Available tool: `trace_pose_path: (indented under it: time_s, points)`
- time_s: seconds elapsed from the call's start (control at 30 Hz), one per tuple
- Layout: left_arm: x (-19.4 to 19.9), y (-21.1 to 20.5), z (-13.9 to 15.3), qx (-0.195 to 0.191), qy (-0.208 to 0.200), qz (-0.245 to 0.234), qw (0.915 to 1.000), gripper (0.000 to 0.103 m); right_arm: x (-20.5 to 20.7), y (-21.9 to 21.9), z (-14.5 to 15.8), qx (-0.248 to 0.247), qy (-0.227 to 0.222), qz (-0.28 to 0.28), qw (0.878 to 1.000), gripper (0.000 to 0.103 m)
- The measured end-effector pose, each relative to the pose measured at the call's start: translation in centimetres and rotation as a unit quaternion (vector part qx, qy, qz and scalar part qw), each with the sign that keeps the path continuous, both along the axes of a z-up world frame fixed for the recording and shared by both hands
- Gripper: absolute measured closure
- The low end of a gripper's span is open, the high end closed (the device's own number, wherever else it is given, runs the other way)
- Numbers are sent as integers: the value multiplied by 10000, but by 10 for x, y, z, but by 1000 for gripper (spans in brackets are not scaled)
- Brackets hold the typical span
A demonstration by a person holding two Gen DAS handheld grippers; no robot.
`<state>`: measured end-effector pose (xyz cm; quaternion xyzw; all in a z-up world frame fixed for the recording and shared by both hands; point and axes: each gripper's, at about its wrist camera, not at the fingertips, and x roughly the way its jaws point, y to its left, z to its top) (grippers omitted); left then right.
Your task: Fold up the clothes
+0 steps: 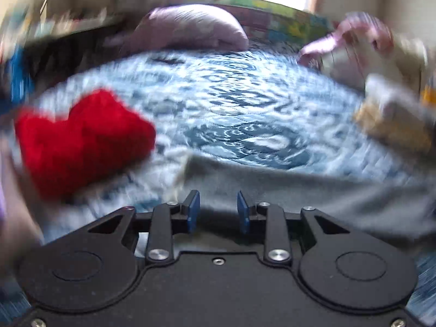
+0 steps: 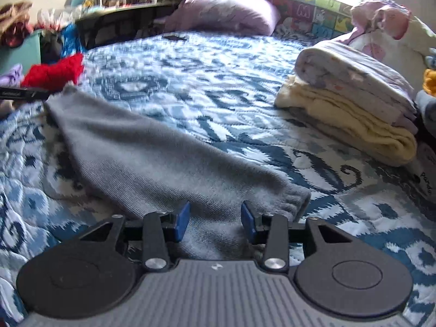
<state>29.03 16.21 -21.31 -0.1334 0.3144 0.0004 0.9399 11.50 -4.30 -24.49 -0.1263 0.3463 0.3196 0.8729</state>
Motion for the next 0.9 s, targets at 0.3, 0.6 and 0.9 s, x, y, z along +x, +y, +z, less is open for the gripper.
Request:
trace_pose_path:
  time_s: [0.3, 0.6, 0.9]
  points:
    - [23, 38, -23, -1795, 438, 931, 9784, 75, -3, -4, 2, 275, 71, -116, 9995, 60]
    - [18, 27, -5, -1139, -110, 787, 9903, 97, 1, 0, -6, 139, 142, -105, 9997, 56]
    - [1, 39, -18, -1072, -112, 1172, 9872, 85, -3, 2, 3, 138, 39, -207, 9997, 55]
